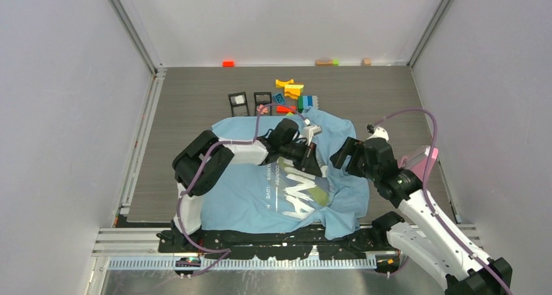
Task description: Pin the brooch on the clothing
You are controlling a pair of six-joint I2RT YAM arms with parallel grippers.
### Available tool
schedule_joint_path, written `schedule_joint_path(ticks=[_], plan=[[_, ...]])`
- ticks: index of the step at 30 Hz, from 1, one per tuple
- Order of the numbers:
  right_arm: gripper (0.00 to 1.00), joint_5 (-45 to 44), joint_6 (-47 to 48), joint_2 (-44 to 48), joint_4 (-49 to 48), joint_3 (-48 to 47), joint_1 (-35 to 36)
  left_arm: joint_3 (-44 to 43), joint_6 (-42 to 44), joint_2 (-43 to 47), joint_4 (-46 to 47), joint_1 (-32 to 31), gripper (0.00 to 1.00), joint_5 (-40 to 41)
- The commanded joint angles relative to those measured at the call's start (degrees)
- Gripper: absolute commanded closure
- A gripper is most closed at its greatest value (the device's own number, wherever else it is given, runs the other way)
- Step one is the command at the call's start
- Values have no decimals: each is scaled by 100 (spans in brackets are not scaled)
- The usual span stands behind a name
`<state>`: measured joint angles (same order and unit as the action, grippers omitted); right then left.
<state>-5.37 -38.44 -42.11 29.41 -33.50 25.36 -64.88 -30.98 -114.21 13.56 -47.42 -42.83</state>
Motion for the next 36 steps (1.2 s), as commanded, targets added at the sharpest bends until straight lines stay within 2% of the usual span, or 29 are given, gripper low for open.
schedule_joint_path(ticks=[1, 4, 10, 14, 21, 27, 32, 36], plan=[[20, 1306, 329, 455, -696, 319, -23, 258, 126, 503, 738, 185, 100, -1288], [20, 2301, 303, 864, -1442, 670, -23, 572, 178, 622, 1018, 277, 100, -1983], [20, 3244, 511, 1168, -1526, 811, -23, 971, 12, 856, 1377, 389, 100, -2782], [20, 3471, 756, 955, -1224, 745, -27, 1075, 10, 966, 1401, 438, 100, -3124], [23, 3743, 635, 721, -1345, 862, -23, 1162, -7, 1120, 1428, 521, 100, -3248], [33, 4214, 415, 527, -1532, 1031, 6, 1200, -263, 1064, 1762, 532, 100, -3271], [44, 4213, 352, 645, -1544, 1127, 21, 1267, -580, 1029, 2198, 532, 100, -3316], [48, 4080, 354, 670, -1503, 1127, 21, 1269, -611, 990, 2221, 532, 100, -3329]])
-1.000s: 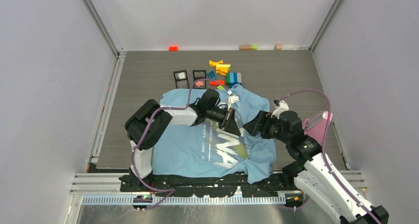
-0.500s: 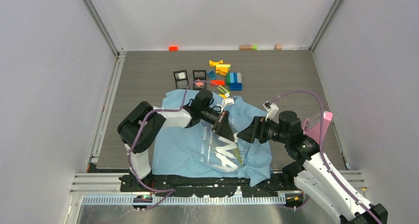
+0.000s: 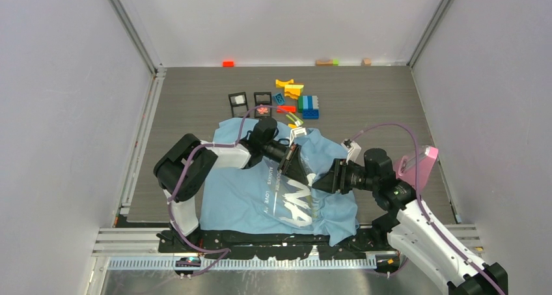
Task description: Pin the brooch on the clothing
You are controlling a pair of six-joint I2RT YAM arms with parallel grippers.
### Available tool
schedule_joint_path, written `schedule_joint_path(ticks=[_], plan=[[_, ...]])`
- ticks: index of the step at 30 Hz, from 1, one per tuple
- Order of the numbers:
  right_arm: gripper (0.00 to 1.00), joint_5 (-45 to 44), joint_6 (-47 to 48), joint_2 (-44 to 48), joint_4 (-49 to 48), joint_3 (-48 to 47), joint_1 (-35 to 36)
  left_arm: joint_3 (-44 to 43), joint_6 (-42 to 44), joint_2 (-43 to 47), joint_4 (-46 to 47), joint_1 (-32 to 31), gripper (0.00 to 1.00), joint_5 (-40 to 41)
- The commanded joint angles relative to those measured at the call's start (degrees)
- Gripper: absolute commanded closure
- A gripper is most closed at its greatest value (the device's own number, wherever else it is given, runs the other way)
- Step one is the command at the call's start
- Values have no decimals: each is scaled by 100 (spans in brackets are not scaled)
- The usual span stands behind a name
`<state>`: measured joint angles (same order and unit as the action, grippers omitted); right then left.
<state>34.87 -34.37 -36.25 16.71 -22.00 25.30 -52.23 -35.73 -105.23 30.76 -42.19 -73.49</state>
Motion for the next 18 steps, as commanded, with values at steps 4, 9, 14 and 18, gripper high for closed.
schedule_joint_path(ticks=[4, 9, 14, 18], plan=[[51, 17, -71, -30, -382, -30, 28, 11, -137, 79, 496, 10, 100, -284], [56, 46, -123, -253, -609, -74, 28, 20, -119, 74, 508, 10, 100, -303], [61, 64, -238, -385, -858, -98, 28, 28, -103, 70, 506, 10, 100, -325], [68, 16, -304, -456, -881, -105, 28, 45, -71, 90, 509, 10, 100, -344]])
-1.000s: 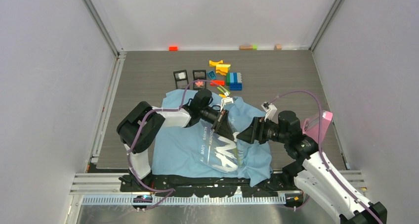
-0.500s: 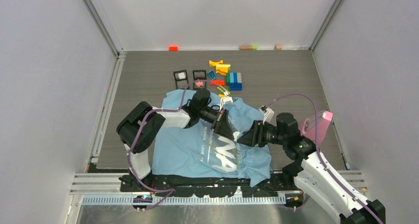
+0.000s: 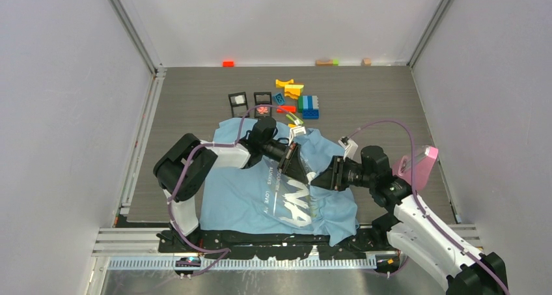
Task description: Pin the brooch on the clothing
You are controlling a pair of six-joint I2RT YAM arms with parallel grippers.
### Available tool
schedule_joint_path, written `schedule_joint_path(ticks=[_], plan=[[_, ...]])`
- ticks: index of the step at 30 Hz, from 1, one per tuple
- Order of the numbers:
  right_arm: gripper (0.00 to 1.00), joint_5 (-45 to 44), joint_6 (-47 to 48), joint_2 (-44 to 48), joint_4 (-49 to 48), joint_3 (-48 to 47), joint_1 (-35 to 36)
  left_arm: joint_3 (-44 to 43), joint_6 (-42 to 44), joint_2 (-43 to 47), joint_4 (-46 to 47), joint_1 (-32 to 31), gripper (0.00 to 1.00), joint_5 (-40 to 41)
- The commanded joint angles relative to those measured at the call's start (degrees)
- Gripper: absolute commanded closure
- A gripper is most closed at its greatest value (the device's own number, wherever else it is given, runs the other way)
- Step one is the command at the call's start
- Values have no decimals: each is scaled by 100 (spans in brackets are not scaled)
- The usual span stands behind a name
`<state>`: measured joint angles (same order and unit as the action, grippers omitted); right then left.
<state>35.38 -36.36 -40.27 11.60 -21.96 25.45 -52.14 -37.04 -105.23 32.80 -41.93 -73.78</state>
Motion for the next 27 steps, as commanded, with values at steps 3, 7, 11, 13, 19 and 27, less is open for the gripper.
schedule_joint_path(ticks=[3, 7, 11, 13, 19, 27], plan=[[73, -54, -131, -183, -302, -143, 15, 53, 81, 112, 302, -17, 100, -329], [79, -159, -207, -284, -249, -177, 8, 71, 108, 143, 306, -25, 100, -341], [83, -175, -242, -408, -216, -272, 15, 64, 109, 135, 313, -64, 100, -352], [84, -295, -265, -459, -145, -338, 13, 64, 113, 139, 314, -69, 100, -342], [86, -953, -402, -618, 164, -499, 12, 81, 139, 161, 304, -74, 100, -319], [88, -1770, -722, -761, 229, -549, 12, 68, 335, 216, 65, -78, 100, -280]])
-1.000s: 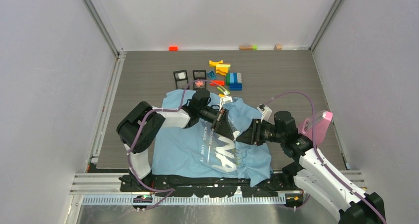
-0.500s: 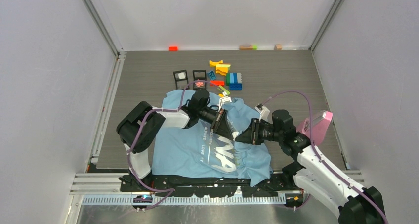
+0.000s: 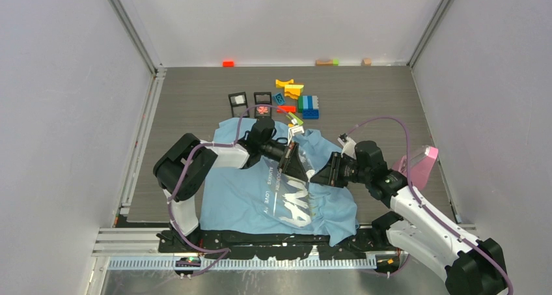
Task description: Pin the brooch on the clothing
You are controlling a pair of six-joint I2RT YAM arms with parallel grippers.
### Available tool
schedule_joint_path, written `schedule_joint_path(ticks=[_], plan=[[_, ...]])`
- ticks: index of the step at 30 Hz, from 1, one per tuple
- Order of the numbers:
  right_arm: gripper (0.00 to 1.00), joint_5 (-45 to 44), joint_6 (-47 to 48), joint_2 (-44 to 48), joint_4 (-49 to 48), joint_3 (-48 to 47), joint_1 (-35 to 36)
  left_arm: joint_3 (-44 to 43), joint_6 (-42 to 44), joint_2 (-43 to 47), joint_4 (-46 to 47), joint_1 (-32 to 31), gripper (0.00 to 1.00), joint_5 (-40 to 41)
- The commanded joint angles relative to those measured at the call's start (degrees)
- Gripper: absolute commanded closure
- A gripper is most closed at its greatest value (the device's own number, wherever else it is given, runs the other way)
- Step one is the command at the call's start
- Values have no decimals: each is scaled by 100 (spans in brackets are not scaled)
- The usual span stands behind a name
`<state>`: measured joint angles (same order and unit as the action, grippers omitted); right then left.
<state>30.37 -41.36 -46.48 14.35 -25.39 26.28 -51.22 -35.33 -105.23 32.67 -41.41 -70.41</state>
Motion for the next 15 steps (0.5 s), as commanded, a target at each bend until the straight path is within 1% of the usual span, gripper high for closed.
schedule_joint_path(ticks=[1, 4, 8, 9, 12, 15], plan=[[89, -1402, -247, -146, -29, -211, -71, -39, 244, 228, -44, -131, 100, -599], [89, -1607, -283, -105, -34, -173, -68, -135, 704, 286, -659, -131, 100, -483], [89, -1677, -302, 92, -55, -101, -71, -369, 1576, 375, -1978, -131, 100, -191], [89, -1680, -302, 133, -51, -86, -71, -400, 1705, 376, -2107, -131, 100, -107], [87, -1692, -303, 366, -13, -41, -71, -430, 1723, 359, -2173, -131, 100, 40], [81, -1653, -264, 579, 46, -35, -71, -473, 1841, 353, -2366, -131, 100, 281]])
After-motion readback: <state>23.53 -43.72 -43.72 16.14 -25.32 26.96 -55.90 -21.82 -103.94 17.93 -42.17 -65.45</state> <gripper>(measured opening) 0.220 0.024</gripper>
